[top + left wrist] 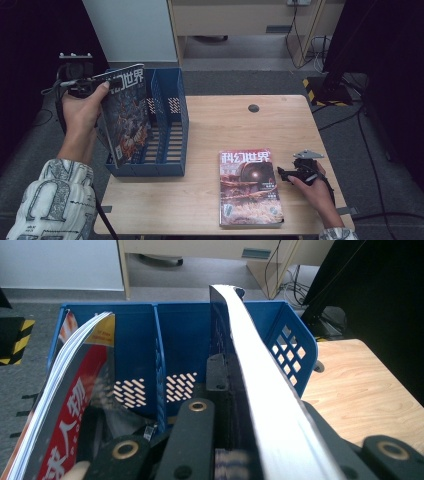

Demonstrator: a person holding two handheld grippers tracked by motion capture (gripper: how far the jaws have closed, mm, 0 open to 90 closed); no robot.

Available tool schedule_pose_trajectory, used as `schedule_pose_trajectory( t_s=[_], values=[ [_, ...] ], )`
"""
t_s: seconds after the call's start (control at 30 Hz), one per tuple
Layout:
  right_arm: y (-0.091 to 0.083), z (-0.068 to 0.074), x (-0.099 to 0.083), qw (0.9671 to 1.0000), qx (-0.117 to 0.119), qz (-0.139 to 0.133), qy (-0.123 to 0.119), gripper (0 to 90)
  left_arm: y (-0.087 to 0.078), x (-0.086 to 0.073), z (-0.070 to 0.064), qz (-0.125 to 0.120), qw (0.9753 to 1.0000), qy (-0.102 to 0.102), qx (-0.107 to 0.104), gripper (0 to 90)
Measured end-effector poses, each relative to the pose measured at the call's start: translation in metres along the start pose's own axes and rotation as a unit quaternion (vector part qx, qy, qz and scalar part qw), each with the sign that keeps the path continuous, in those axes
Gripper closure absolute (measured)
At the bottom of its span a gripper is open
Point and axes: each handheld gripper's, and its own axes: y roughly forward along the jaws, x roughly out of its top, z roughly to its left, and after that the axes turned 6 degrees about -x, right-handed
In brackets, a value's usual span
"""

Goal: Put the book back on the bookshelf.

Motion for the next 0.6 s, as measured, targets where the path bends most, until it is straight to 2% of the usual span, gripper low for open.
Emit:
schedule_pose_trajectory(
  t_s=[0.13,0.4,0.6],
  values=[
    [-0.001,0.001,-0.001,1.0,0.002,0.001,-0.001,7.4,0.006,0.001,0.001,-0.004,1.0,0.001,-0.002,82.4],
    [-0.002,0.003,-0.002,1.0,0.003,0.002,-0.003,7.3,0.023,0.001,-0.001,-0.001,0.9999,0.009,0.007,82.4],
    [-0.003,0.004,-0.003,1.0,0.005,0.0,-0.004,7.3,0.037,-0.005,-0.007,-0.005,0.9999,0.011,0.011,82.4]
  ],
)
